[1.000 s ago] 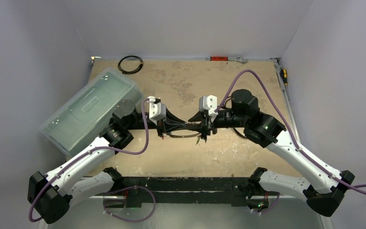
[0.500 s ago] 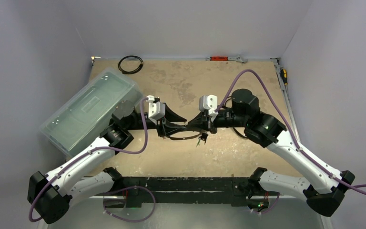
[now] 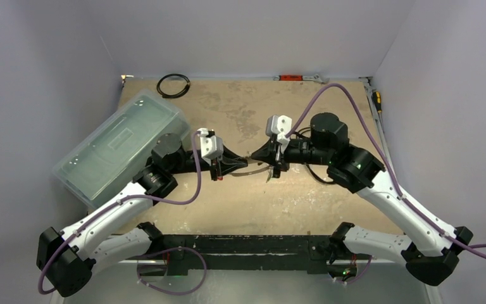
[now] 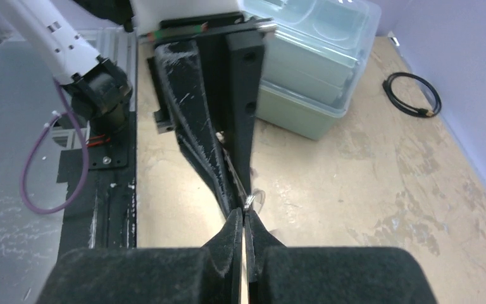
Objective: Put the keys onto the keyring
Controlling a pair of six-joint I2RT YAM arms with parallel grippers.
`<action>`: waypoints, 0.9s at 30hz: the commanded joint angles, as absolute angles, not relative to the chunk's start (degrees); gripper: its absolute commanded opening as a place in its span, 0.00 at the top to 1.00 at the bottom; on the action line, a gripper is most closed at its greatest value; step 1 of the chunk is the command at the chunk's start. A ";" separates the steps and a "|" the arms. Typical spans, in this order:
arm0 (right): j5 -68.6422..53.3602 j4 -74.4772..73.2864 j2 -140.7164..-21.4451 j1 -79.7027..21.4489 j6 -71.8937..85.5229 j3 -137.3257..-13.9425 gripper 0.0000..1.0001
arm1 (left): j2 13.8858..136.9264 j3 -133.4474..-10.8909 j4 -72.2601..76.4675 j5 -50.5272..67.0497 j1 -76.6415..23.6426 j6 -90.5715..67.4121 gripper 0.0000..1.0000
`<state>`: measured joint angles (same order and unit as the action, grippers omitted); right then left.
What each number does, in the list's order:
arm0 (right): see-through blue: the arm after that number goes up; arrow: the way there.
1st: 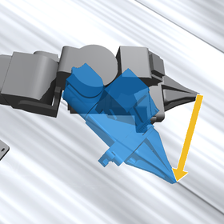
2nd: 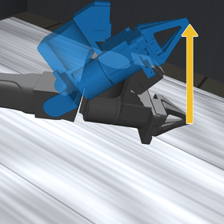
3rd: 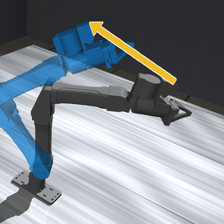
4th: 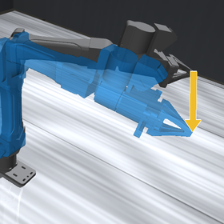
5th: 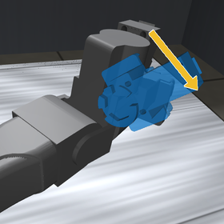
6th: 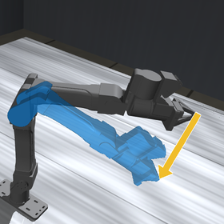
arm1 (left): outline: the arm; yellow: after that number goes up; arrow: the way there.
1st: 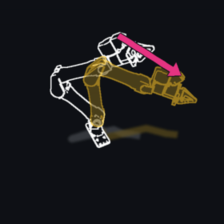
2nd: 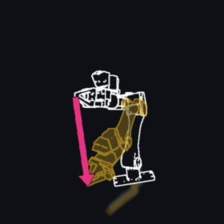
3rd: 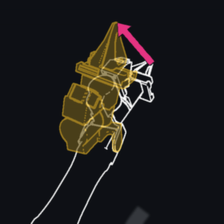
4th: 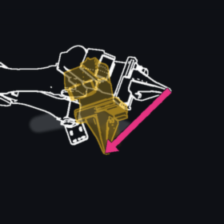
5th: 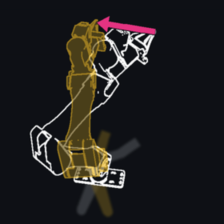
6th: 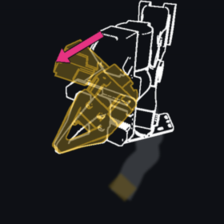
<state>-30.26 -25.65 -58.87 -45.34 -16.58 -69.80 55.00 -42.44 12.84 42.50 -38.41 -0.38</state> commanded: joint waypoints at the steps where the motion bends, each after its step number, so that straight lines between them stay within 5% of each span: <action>1: -26.53 -24.79 -59.64 -45.53 -12.11 -74.01 1.00 | 55.81 -44.26 12.89 36.55 -38.78 1.51 1.00; 18: -18.79 -34.31 -69.93 -45.44 11.51 -81.60 1.00 | 52.72 -41.98 12.56 23.19 -39.16 7.89 0.99; 23: -20.70 -42.37 -74.40 -45.44 12.05 -88.88 1.00 | 50.60 -40.55 12.51 25.58 -39.50 11.07 0.59; 27: -24.43 -45.34 -75.88 -45.44 10.55 -90.87 1.00 | 49.30 -39.06 13.88 30.16 -39.88 12.23 0.48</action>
<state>-19.99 -41.06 -76.14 -45.28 10.02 -86.67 51.11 -40.56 10.59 25.96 -39.27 9.37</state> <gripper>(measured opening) 0.005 0.491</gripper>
